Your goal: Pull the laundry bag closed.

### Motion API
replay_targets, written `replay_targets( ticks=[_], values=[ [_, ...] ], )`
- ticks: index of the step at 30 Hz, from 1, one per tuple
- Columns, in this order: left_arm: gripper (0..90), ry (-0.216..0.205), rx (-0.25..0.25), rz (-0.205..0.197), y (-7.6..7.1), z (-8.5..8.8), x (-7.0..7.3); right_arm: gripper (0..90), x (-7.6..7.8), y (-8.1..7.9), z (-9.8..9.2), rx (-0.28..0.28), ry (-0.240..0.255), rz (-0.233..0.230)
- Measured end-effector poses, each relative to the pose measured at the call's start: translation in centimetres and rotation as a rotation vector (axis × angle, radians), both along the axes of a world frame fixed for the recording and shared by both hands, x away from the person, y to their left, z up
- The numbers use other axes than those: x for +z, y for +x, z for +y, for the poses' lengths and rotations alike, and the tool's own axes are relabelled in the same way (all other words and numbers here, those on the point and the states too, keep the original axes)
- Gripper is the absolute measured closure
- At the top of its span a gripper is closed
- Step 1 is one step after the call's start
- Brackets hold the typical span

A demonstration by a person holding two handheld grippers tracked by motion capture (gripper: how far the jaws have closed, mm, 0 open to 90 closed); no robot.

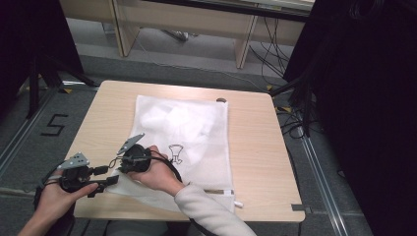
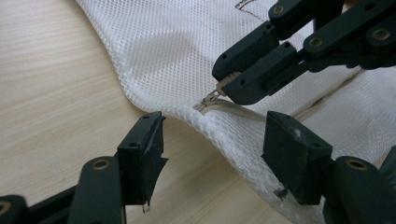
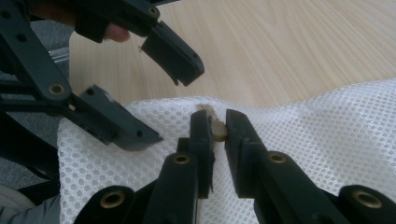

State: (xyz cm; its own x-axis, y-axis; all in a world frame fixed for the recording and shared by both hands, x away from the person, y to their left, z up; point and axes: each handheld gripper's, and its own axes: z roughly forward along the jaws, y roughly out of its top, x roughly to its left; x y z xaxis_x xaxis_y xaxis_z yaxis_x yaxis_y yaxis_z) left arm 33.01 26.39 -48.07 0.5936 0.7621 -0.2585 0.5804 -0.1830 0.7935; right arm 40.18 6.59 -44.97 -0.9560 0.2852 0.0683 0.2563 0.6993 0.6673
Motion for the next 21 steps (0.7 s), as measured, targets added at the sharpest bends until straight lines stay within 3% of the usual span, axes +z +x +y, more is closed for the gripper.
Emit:
replay_targets(
  ticks=[3,4,8,16,21],
  values=[
    [38.5,0.001,-0.007,0.016,0.06,-0.11,-0.14,82.2,0.12,-0.08,0.05,0.001,0.005,0.002],
    [39.0,0.002,-0.007,0.033,0.12,-0.16,-0.27,82.2,0.18,0.01,0.17,0.028,0.013,-0.026],
    [41.5,-0.015,-0.003,0.065,0.26,-0.12,-0.53,82.2,0.51,-0.3,0.2,0.012,0.01,-0.01],
    [46.3,-0.011,-0.035,0.092,0.33,-0.58,-0.8,82.2,0.5,-0.5,0.47,0.023,0.017,-0.018],
    [54.0,0.002,-0.045,0.114,0.41,-0.71,-0.93,82.2,0.63,-0.71,0.46,0.018,0.013,-0.009]
  ],
)
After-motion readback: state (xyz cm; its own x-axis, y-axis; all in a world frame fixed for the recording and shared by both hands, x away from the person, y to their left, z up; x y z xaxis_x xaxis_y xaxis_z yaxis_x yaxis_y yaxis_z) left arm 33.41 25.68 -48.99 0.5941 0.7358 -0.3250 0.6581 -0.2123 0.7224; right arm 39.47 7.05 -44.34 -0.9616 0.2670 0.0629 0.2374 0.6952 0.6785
